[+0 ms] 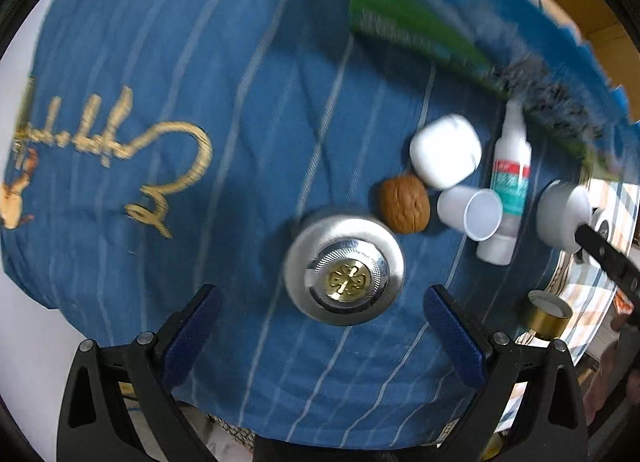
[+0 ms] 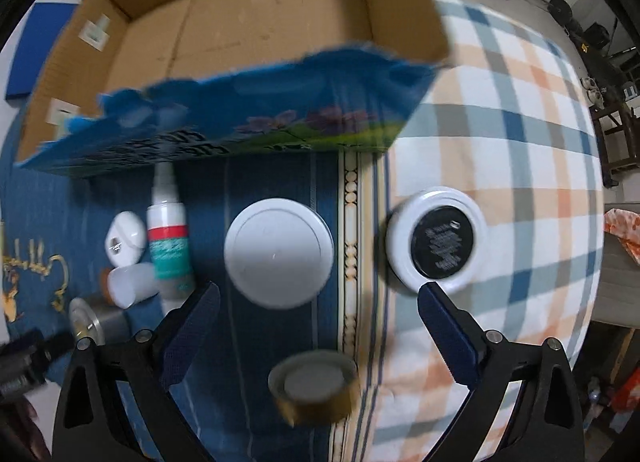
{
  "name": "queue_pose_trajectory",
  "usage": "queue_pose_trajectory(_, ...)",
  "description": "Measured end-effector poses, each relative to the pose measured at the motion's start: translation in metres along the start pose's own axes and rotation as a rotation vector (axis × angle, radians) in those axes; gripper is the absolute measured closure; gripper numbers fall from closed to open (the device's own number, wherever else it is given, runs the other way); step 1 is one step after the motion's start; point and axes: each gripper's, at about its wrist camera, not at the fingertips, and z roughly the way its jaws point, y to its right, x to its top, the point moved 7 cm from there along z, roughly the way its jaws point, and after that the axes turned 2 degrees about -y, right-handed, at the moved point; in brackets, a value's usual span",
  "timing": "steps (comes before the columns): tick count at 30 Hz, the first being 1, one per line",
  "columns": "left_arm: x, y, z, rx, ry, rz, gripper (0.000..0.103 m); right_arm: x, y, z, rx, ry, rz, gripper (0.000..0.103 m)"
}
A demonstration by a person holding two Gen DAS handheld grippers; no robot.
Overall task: Organize rigid objects
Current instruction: 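Grasp the silver tin with the left tool while the right tool grasps the white jar, then carry the silver tin and white jar into the box and release both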
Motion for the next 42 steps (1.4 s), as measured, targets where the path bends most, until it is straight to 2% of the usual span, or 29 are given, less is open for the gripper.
queue_pose_trajectory(4, 0.000, 0.004, 0.023, -0.012, -0.036, 0.000, 0.000, 0.006, -0.011, 0.028, 0.021, -0.035, 0.019, 0.006)
queue_pose_trajectory(6, 0.003, 0.004, 0.035, 0.001, -0.046, 0.000, 0.000, 0.008, -0.016, 0.043, 0.034, -0.059, 0.027, 0.018)
queue_pose_trajectory(7, 0.005, 0.004, 0.041, 0.006, -0.051, 0.005, 0.001, 0.007, -0.019, 0.052, 0.053, -0.083, 0.036, 0.022)
queue_pose_trajectory(8, 0.009, 0.007, 0.041, 0.006, -0.054, 0.009, 0.004, 0.007, -0.022, 0.056, 0.072, -0.092, 0.043, 0.030)
queue_pose_trajectory(9, 0.011, 0.006, 0.044, 0.006, -0.049, 0.009, 0.018, 0.005, -0.022, 0.058, 0.072, -0.093, 0.050, 0.032)
queue_pose_trajectory(10, 0.012, 0.007, 0.047, -0.026, -0.048, 0.005, 0.030, 0.003, -0.023, 0.059, 0.063, -0.097, 0.045, 0.032)
queue_pose_trajectory(11, 0.013, 0.007, 0.049, -0.047, -0.051, -0.003, 0.033, -0.002, -0.023, 0.062, 0.050, -0.120, 0.038, 0.032)
queue_pose_trajectory(13, 0.012, 0.005, 0.052, -0.024, -0.036, 0.009, 0.033, -0.019, -0.024, 0.067, 0.049, -0.186, 0.005, 0.033)
queue_pose_trajectory(16, 0.012, 0.006, 0.054, -0.010, -0.038, 0.024, 0.033, -0.040, -0.028, 0.076, 0.019, -0.237, -0.055, 0.033)
queue_pose_trajectory(21, 0.018, 0.004, 0.084, -0.016, -0.061, 0.011, 0.033, -0.044, -0.031, 0.081, 0.009, -0.244, -0.009, 0.032)
queue_pose_trajectory(25, 0.021, 0.003, 0.096, -0.019, -0.032, 0.010, 0.034, -0.042, -0.033, 0.088, -0.019, -0.252, 0.007, 0.031)
queue_pose_trajectory(28, 0.012, 0.002, 0.102, -0.010, -0.011, 0.027, 0.034, -0.040, -0.037, 0.093, -0.038, -0.250, 0.022, 0.033)
queue_pose_trajectory(31, -0.005, -0.001, 0.095, -0.010, 0.008, 0.041, 0.034, -0.045, -0.045, 0.096, -0.057, -0.237, 0.014, 0.034)
queue_pose_trajectory(32, -0.018, -0.003, 0.087, -0.014, 0.017, 0.046, 0.034, -0.050, -0.050, 0.098, -0.056, -0.241, 0.008, 0.034)
queue_pose_trajectory(35, -0.027, -0.004, 0.079, -0.020, 0.046, 0.055, 0.034, -0.062, -0.058, 0.084, -0.036, -0.229, 0.006, 0.034)
queue_pose_trajectory(42, -0.052, 0.004, 0.028, -0.078, 0.175, 0.121, 0.034, -0.096, -0.070, 0.046, 0.013, -0.158, 0.019, 0.034)
